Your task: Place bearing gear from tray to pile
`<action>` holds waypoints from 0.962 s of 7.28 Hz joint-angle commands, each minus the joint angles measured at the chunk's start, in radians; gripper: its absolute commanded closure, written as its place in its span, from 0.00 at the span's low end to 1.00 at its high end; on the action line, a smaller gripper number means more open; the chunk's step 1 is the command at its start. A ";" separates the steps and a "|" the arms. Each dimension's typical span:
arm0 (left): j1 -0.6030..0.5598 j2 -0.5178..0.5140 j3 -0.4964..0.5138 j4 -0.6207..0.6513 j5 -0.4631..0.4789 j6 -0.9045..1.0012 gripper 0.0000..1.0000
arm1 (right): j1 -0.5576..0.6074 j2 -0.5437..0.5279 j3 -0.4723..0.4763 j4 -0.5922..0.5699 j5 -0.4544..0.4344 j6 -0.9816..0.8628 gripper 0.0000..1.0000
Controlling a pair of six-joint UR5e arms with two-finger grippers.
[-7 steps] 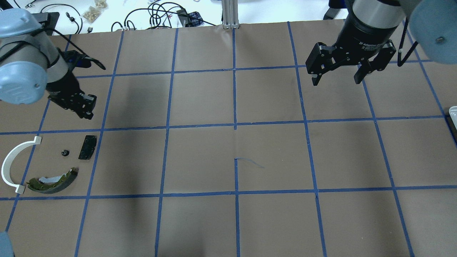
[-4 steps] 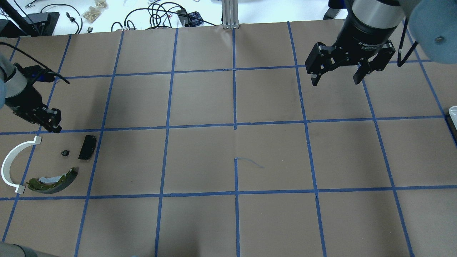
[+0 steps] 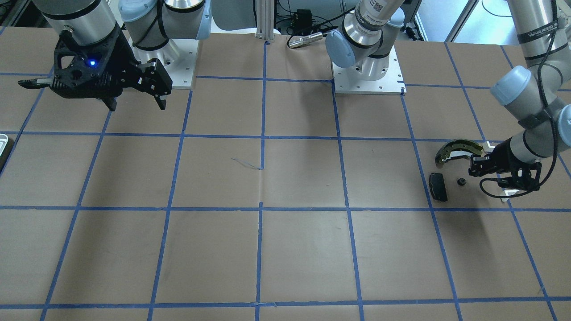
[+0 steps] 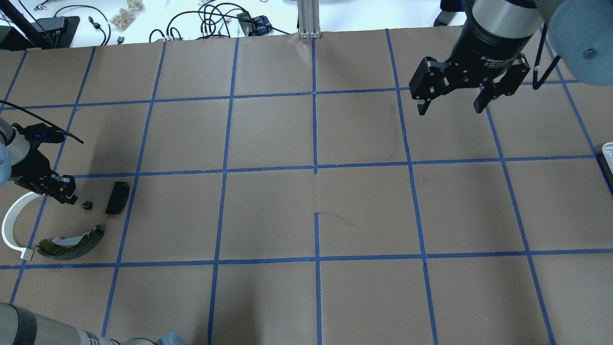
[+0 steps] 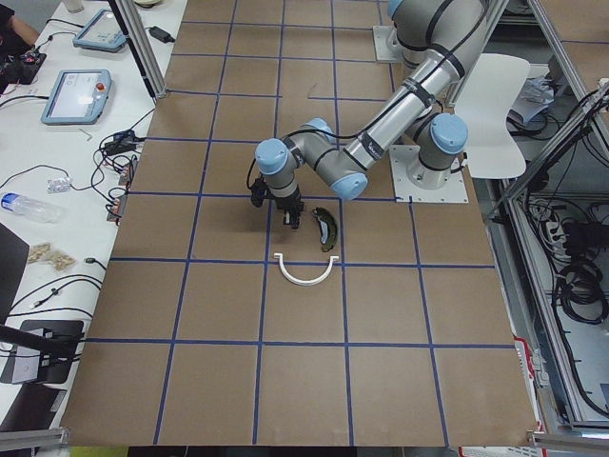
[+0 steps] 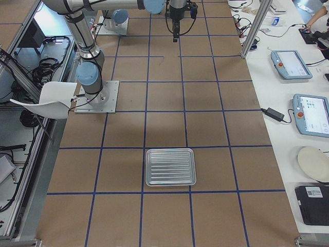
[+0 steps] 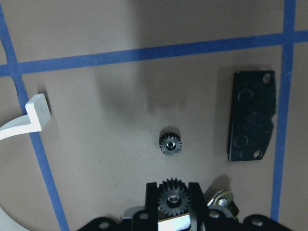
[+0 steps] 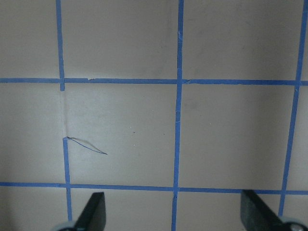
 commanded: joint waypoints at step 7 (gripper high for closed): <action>0.032 -0.062 -0.013 0.061 -0.001 0.039 0.86 | 0.000 0.000 0.000 0.002 -0.001 -0.001 0.00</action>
